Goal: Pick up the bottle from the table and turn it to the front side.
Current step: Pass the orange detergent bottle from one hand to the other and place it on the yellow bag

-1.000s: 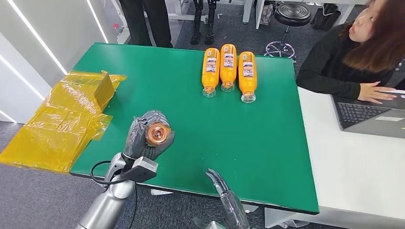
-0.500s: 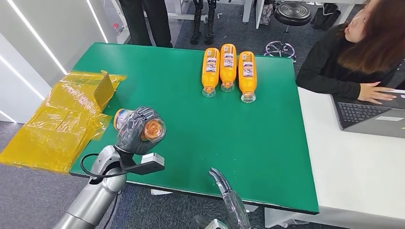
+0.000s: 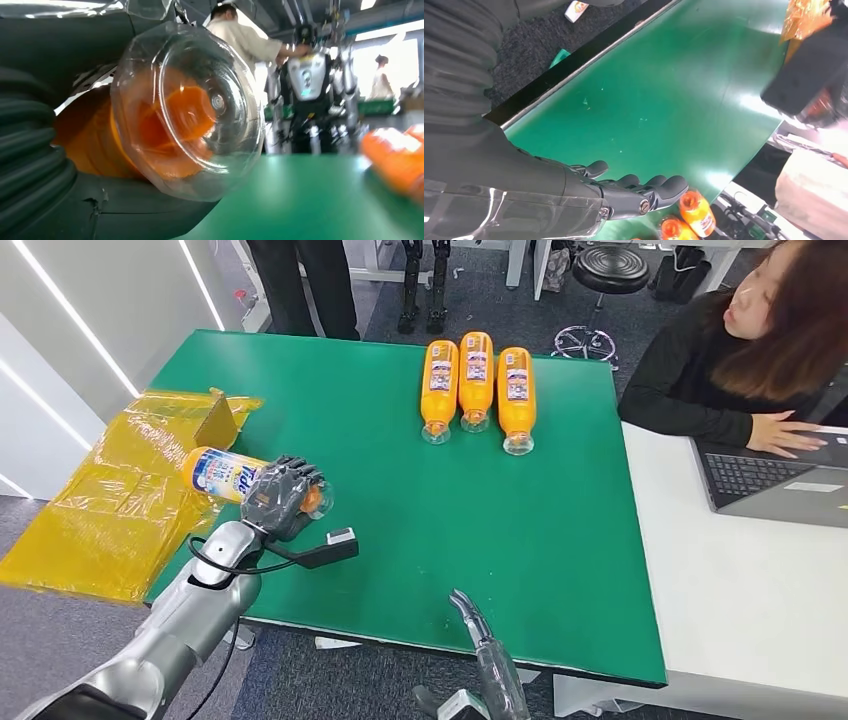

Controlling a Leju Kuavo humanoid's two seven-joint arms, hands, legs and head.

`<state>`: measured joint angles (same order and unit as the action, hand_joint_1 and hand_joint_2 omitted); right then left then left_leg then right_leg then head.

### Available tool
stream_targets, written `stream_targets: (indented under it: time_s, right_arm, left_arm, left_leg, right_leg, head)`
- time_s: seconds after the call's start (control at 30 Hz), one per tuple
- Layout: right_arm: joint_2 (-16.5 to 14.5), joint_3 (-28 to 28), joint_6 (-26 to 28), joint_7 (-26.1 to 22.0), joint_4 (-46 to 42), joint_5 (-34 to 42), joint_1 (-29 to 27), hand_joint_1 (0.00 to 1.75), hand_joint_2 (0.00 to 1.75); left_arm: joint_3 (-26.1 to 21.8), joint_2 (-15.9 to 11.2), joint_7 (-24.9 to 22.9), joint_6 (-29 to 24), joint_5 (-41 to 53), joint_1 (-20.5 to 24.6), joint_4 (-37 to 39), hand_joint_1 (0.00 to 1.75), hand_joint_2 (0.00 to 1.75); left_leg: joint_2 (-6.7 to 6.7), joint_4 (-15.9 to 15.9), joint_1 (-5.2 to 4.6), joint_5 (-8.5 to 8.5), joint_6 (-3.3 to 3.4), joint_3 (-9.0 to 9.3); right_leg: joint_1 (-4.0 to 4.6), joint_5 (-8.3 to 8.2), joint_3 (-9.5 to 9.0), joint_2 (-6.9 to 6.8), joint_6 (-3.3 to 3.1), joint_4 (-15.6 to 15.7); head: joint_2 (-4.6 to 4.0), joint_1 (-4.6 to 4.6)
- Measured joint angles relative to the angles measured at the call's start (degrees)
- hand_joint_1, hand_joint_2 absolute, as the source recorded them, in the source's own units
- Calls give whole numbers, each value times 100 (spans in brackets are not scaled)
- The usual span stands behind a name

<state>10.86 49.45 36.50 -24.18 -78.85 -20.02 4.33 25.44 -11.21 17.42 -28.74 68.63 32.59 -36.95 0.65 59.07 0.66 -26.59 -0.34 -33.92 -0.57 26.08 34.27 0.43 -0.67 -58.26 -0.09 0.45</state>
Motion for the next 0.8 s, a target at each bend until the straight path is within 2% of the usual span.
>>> stream_targets:
  time_s: [0.13, 0.27, 0.6, 0.77, 0.8]
  right_arm:
    - [0, 36, -4, -34, 30, 123, 14, 0, 175]
    - [0, 64, -24, -68, 55, 152, 34, 0, 175]
    - [0, 84, -75, -60, 64, 148, 50, 0, 175]
    - [-4, 84, -117, -3, 64, 104, 56, 0, 175]
    - [-8, 84, -135, 21, 64, 78, 59, 0, 175]
  left_arm:
    - [27, -140, -134, -65, 190, 224, 669, 175, 175]
    - [33, -197, -230, -91, 318, 325, 1018, 175, 175]
    - [66, -196, -267, -89, 381, 418, 1306, 175, 175]
    - [99, -171, -463, -50, 543, 458, 1382, 175, 175]
    - [114, -158, -516, -20, 582, 472, 1396, 169, 175]
  left_leg:
    - [5, -1, 0, 0, -1, -1]
    - [4, -2, 0, 0, -1, -3]
    - [5, -1, 0, 0, 0, -4]
    - [5, -1, 0, 0, -1, -4]
    - [5, -1, 0, 0, -1, -4]
  right_leg:
    - [0, 1, 5, 8, -1, -1]
    - [0, 2, 6, 7, -2, -1]
    - [0, 0, 6, 7, -2, -1]
    - [0, 0, 7, 7, -2, -1]
    - [0, 0, 7, 7, -2, -1]
  head:
    - [0, 0]
    - [0, 1]
    - [0, 1]
    - [0, 1]
    - [0, 1]
